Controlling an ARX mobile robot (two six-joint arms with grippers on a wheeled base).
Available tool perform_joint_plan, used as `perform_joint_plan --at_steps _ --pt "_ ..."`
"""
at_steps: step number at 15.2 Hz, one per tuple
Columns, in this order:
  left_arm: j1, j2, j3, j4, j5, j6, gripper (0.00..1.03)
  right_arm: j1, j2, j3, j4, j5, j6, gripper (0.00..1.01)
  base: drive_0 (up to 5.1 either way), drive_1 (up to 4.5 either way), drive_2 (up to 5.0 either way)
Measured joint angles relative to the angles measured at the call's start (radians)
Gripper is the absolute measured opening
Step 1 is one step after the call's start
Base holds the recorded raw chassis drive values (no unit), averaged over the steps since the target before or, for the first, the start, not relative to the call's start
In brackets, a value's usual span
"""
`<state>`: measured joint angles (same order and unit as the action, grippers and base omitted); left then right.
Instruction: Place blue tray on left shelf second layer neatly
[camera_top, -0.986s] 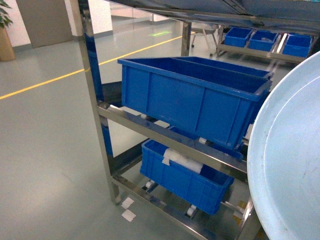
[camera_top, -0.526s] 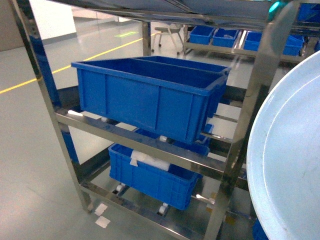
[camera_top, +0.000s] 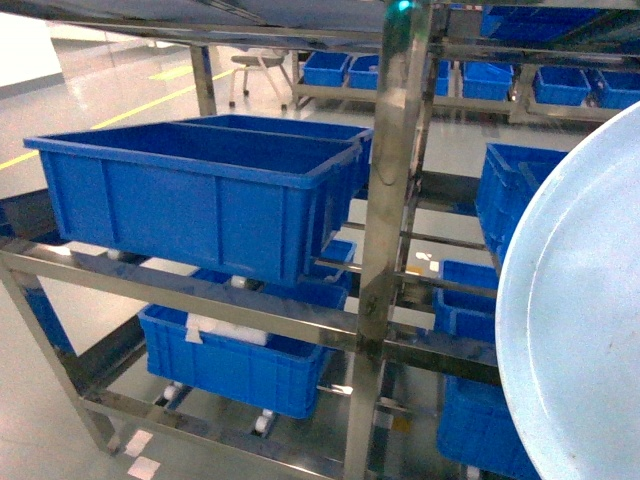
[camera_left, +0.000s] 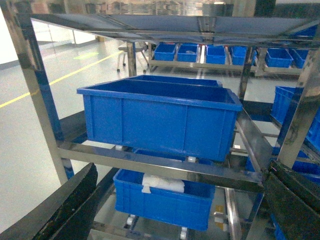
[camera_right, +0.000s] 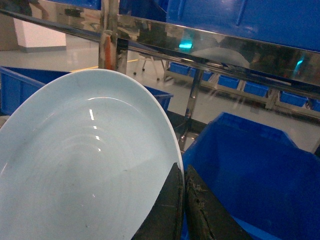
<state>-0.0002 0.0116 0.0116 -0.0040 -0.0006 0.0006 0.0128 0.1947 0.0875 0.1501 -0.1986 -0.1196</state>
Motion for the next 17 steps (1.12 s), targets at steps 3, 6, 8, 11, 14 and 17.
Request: perform_joint_plan --at_steps 3,6,8,11,14,17 --pt "0.000 0.000 0.000 0.000 0.000 0.000 0.98 0.000 0.000 0.000 0.000 0.000 0.000 0.02 -1.6 -1.62 -1.6" --pt "0.000 0.000 0.000 0.000 0.000 0.000 0.98 0.000 0.000 0.000 0.000 0.000 0.000 0.02 -1.6 -1.58 -1.6" --pt "0.000 0.000 0.000 0.000 0.000 0.000 0.98 0.000 0.000 0.000 0.000 0.000 0.000 0.02 -1.6 -1.56 -1.6" --pt "0.000 0.000 0.000 -0.001 0.000 0.000 0.98 0.000 0.000 0.000 0.000 0.000 0.000 0.02 -1.6 -1.61 -1.6" --pt "0.000 0.000 0.000 0.000 0.000 0.000 0.98 0.000 0.000 0.000 0.000 0.000 0.000 0.02 -1.6 -1.56 -1.6" --pt "-0.001 0.000 0.000 0.000 0.001 0.000 0.98 0.000 0.000 0.000 0.000 0.000 0.000 0.02 -0.5 -0.53 -0.5"
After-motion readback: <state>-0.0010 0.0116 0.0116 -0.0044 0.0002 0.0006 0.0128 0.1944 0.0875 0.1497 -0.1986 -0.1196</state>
